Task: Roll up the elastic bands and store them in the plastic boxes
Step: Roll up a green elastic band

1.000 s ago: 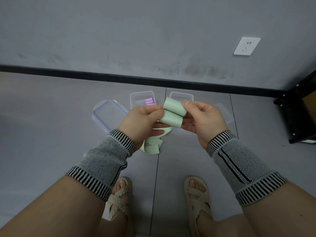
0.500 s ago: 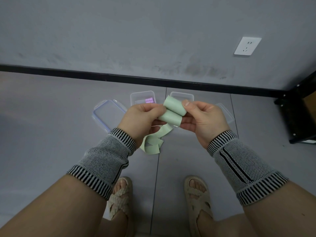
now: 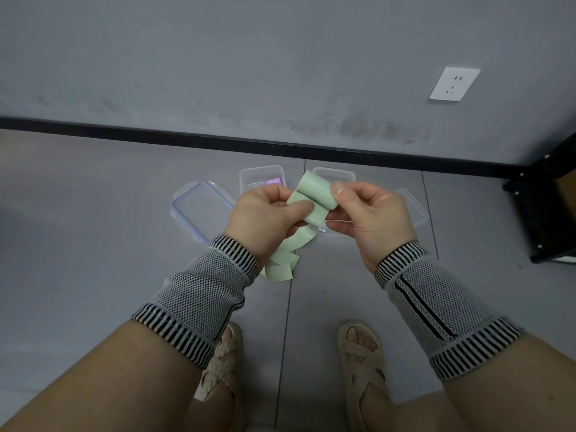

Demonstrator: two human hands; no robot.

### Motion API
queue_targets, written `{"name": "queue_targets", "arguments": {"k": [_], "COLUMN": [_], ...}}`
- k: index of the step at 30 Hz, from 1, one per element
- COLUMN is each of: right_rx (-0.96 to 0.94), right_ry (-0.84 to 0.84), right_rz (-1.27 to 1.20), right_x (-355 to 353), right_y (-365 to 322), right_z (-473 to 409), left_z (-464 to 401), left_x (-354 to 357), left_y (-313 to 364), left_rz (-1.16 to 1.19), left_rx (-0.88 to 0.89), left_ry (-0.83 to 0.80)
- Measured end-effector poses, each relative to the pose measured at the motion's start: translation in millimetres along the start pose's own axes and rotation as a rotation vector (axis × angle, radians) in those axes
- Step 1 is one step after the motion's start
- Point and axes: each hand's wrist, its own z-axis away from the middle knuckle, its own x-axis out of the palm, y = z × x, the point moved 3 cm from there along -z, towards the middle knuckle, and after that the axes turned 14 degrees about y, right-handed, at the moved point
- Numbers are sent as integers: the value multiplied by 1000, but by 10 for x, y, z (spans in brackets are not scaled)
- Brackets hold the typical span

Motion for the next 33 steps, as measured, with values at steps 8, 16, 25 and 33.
{"name": "queue_targets", "arguments": {"k": [8,16,25,33], "right_rx": [-81,-251,-28,-154], "right_ry": [-46,-92,-175,-164], "right_rz": [3,75,-71,14], "right_x": [19,44,33,3], "right_y": [-26,-69,2,-60], "right_z": [31,56,23,32], "left_z": [18,-1,1,-41], "left_x": [-24,-55,-67,-82], "left_y": [28,42,37,12], "left_rz": [96,164,208,229], "left_rx": [-58,-138,-69,-58], "left_ry": [-37,-66,-196,-217]}}
